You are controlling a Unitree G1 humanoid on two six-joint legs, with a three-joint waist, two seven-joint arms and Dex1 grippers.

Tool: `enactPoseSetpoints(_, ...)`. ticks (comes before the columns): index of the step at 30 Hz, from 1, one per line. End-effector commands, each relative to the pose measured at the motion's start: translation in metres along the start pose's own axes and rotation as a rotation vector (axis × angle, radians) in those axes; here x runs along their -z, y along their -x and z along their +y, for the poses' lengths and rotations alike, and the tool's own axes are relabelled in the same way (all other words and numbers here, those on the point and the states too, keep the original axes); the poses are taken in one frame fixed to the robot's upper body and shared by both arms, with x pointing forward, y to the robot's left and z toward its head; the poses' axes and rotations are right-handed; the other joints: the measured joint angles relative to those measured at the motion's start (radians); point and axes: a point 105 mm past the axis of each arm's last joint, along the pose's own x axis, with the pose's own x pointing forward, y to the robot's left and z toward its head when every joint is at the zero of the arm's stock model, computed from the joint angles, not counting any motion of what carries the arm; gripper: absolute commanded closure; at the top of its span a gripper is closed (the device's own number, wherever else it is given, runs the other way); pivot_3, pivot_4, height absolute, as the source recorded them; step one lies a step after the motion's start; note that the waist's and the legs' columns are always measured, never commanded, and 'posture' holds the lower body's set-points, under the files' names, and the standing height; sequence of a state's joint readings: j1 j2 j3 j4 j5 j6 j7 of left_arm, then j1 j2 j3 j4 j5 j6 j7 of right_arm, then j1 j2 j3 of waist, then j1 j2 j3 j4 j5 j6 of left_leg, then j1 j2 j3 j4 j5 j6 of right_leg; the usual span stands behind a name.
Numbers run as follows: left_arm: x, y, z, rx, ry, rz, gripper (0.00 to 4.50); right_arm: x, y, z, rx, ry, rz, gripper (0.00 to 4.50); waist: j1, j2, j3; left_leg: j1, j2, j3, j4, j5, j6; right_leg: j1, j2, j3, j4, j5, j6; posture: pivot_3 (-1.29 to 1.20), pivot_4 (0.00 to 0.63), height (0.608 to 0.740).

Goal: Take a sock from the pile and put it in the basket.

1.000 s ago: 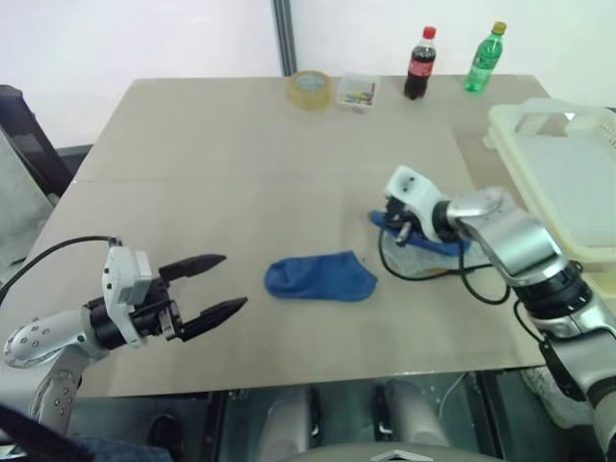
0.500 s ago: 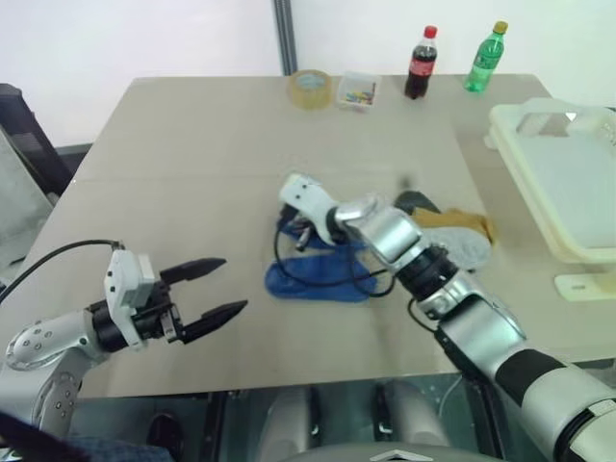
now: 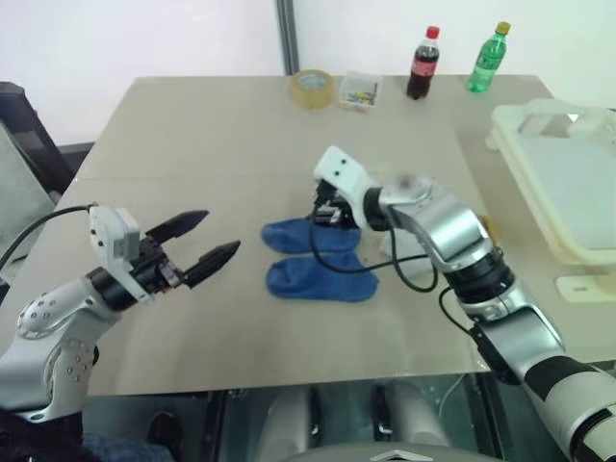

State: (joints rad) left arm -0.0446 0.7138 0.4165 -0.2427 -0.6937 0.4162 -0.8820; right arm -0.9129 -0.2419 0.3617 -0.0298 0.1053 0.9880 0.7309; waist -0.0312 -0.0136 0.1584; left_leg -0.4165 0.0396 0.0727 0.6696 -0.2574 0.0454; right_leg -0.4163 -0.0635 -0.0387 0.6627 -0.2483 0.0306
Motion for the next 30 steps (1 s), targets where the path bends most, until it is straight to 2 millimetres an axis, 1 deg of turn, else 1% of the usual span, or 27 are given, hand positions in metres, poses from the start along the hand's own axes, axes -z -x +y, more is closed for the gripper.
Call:
enactPoseSetpoints(1, 0.023, -0.022, 0.022, -0.083, 0.084, 0.112, 0.00, 0.032, 0.018, -0.021, 0.100, -0.147, 0.056, 2.59, 0.012, -0.001, 0.000, 0.001, -0.001, -0.001, 0.001, -0.001, 0.002, 0.002, 0.002, -0.001, 0.000, 0.000, 0.000, 0.00, 0.150, 0.735)
enactPoseSetpoints(2, 0.030, -0.026, 0.027, -0.110, 0.098, 0.146, 0.00, 0.042, 0.017, -0.020, 0.106, -0.169, 0.076, 2.59, 0.013, -0.001, 0.000, 0.001, -0.001, 0.000, 0.001, -0.001, 0.002, 0.003, 0.002, 0.000, 0.000, 0.000, 0.000, 0.00, 0.150, 0.735)
enactPoseSetpoints(5, 0.042, -0.037, 0.040, -0.152, 0.092, 0.227, 0.00, 0.062, 0.011, -0.016, 0.101, -0.224, 0.120, 2.59, 0.010, -0.001, 0.000, 0.001, -0.001, 0.002, 0.001, -0.001, 0.002, 0.001, 0.003, 0.002, 0.000, 0.000, 0.000, 0.00, 0.150, 0.735)
enactPoseSetpoints(8, 0.041, -0.049, 0.048, -0.134, 0.086, 0.239, 0.00, 0.079, 0.006, -0.018, 0.131, -0.240, 0.166, 2.59, 0.011, -0.002, 0.001, 0.000, 0.000, 0.002, 0.001, 0.001, -0.001, -0.001, 0.006, 0.003, 0.000, 0.000, 0.000, 0.00, 0.150, 0.735)
enactPoseSetpoints(11, 0.039, -0.061, 0.046, -0.087, 0.098, 0.231, 0.00, 0.084, 0.004, -0.017, 0.130, -0.267, 0.169, 2.59, 0.010, -0.002, 0.001, 0.000, 0.001, 0.002, 0.001, 0.001, -0.001, -0.001, 0.008, 0.004, 0.000, 0.000, 0.000, 0.00, 0.150, 0.735)
enactPoseSetpoints(13, 0.043, -0.069, 0.040, -0.047, 0.102, 0.247, 0.00, 0.086, 0.003, -0.015, 0.125, -0.266, 0.170, 3.11, 0.010, -0.003, 0.000, 0.000, 0.002, 0.003, 0.001, 0.001, -0.001, -0.001, 0.008, 0.005, 0.000, 0.000, 0.000, 0.00, 0.150, 0.735)
enactPoseSetpoints(15, 0.048, -0.074, 0.034, -0.015, 0.101, 0.265, 0.00, 0.088, 0.003, -0.015, 0.127, -0.257, 0.175, 3.73, 0.010, -0.003, 0.000, 0.001, 0.001, 0.003, 0.001, 0.001, -0.001, 0.000, 0.007, 0.006, 0.000, 0.000, 0.000, 0.00, 0.150, 0.735)
enactPoseSetpoints(16, 0.052, -0.077, 0.031, -0.003, 0.092, 0.287, 0.00, 0.089, 0.002, -0.016, 0.133, -0.249, 0.182, 4.31, 0.011, -0.003, 0.000, 0.001, 0.001, 0.003, 0.001, 0.001, -0.001, 0.000, 0.007, 0.006, 0.000, 0.000, 0.000, 0.00, 0.150, 0.735)
enactPoseSetpoints(17, 0.058, -0.080, 0.029, 0.005, 0.089, 0.311, 0.00, 0.091, 0.002, -0.017, 0.141, -0.236, 0.190, 4.41, 0.012, -0.003, 0.000, 0.001, 0.001, 0.003, 0.001, 0.001, -0.001, -0.001, 0.008, 0.006, 0.000, 0.000, 0.000, 0.00, 0.150, 0.735)
enactPoseSetpoints(20, 0.071, -0.086, 0.022, 0.031, 0.082, 0.375, 0.00, 0.095, 0.000, -0.018, 0.157, -0.202, 0.207, 4.41, 0.014, -0.003, 0.000, 0.001, 0.001, 0.003, 0.001, 0.001, -0.001, 0.000, 0.008, 0.006, 0.000, 0.000, 0.000, 0.00, 0.150, 0.735)
enactPoseSetpoints(22, 0.084, -0.087, 0.018, 0.048, 0.019, 0.451, 0.00, 0.095, -0.001, -0.017, 0.159, -0.194, 0.207, 4.41, 0.014, -0.003, -0.001, 0.001, 0.001, 0.003, 0.001, 0.001, -0.001, 0.000, 0.008, 0.006, 0.001, 0.000, 0.000, 0.00, 0.150, 0.735)
enactPoseSetpoints(26, 0.101, -0.081, 0.023, 0.014, -0.046, 0.573, 0.00, 0.095, -0.002, -0.017, 0.165, -0.181, 0.208, 4.41, 0.015, -0.003, -0.002, 0.004, 0.001, 0.002, 0.001, -0.001, 0.002, 0.002, 0.008, 0.006, 0.001, 0.000, 0.000, 0.00, 0.150, 0.735)
enactPoseSetpoints(29, 0.110, -0.074, 0.025, 0.019, -0.104, 0.644, 0.74, 0.095, -0.002, -0.017, 0.167, -0.178, 0.207, 4.50, 0.014, -0.002, -0.006, 0.004, 0.001, 0.002, 0.002, -0.001, 0.002, 0.003, 0.008, 0.006, 0.002, 0.000, 0.000, 0.00, 0.150, 0.735)
enactPoseSetpoints(30, 0.110, -0.072, 0.023, 0.028, -0.102, 0.656, 1.26, 0.095, -0.002, -0.017, 0.169, -0.175, 0.209, 4.50, 0.014, -0.001, -0.007, 0.005, 0.002, 0.002, 0.002, -0.001, 0.002, 0.003, 0.008, 0.006, 0.002, 0.000, 0.000, 0.00, 0.150, 0.735)
